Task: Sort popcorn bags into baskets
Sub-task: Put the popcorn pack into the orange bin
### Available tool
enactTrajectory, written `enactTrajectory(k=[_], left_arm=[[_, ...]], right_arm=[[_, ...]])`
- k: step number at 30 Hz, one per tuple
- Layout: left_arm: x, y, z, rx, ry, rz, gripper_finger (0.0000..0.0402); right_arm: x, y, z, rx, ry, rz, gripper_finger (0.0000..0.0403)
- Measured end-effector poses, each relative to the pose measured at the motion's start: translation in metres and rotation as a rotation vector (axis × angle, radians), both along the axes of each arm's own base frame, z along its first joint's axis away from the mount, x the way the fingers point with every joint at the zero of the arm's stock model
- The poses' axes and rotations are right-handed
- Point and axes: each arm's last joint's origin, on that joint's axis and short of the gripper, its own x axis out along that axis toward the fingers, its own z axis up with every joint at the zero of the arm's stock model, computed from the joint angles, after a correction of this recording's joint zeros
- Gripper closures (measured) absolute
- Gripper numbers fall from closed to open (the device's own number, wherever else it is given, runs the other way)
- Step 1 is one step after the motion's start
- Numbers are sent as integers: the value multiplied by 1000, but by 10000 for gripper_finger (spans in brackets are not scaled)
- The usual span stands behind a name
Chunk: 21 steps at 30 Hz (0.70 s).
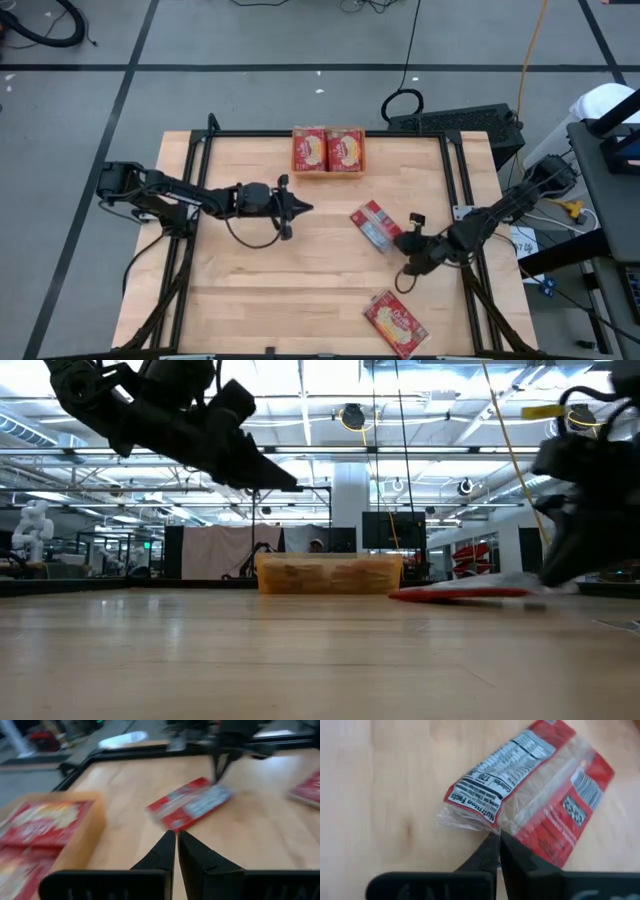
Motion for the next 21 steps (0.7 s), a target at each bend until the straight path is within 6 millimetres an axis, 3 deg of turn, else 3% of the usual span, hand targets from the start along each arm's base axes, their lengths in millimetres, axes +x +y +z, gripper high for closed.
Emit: enactTrajectory(k=[5,10,16,21], left_arm=[[1,-16,1,52,-8,-94,351],[8,-30,-3,88,-58,-92,279],[42,-45,-15,192,-63,-151,188],[77,-51,-30,338,-17,-161,175]], right_arm=[[17,-8,6,59,-92,-25,401],[35,-18,16,110,-215,-16,402],[54,-40,30,176,-369,-21,402],[62,-60,36,244,-435,-7,403]])
